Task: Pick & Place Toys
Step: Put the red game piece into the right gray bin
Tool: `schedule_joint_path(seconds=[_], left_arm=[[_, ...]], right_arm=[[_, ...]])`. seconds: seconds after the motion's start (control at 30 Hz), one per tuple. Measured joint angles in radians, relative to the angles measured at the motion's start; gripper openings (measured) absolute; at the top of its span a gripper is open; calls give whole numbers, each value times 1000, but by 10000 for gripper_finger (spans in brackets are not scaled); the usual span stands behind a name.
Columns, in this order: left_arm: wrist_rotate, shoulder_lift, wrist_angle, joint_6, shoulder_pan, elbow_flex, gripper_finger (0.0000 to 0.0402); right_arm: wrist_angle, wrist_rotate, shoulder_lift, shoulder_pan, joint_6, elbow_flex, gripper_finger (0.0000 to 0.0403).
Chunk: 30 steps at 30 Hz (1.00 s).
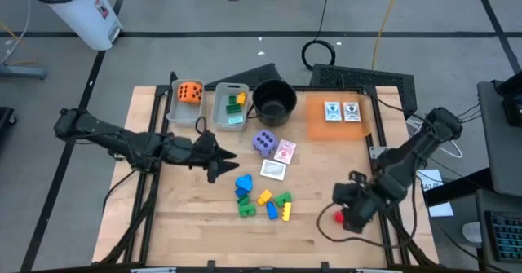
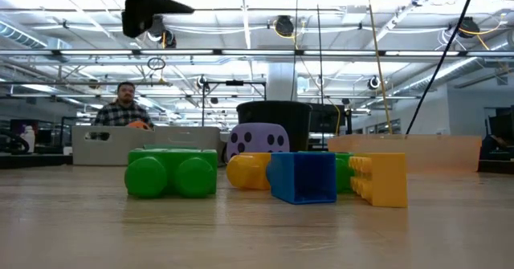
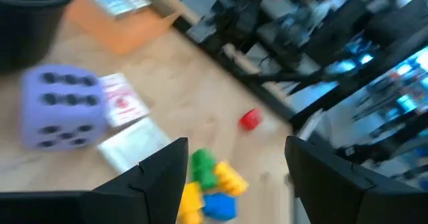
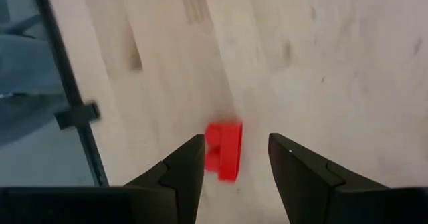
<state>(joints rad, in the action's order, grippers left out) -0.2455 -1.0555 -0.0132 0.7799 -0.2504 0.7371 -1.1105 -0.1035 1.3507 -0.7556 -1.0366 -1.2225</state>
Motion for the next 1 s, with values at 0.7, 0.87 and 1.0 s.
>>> schedule_joint_path(seconds=[0.7, 0.87, 1.0], left_arm=[[-149, -378, -372, 203, -204, 46, 257], [-149, -379, -382, 200, -201, 46, 257], [-149, -379, -382, 197, -189, 46, 257]], right_arm=[[514, 108, 3, -75, -182, 452, 152], [543, 109, 3, -75, -182, 482, 132], [564, 109, 2, -75, -182, 500, 113]])
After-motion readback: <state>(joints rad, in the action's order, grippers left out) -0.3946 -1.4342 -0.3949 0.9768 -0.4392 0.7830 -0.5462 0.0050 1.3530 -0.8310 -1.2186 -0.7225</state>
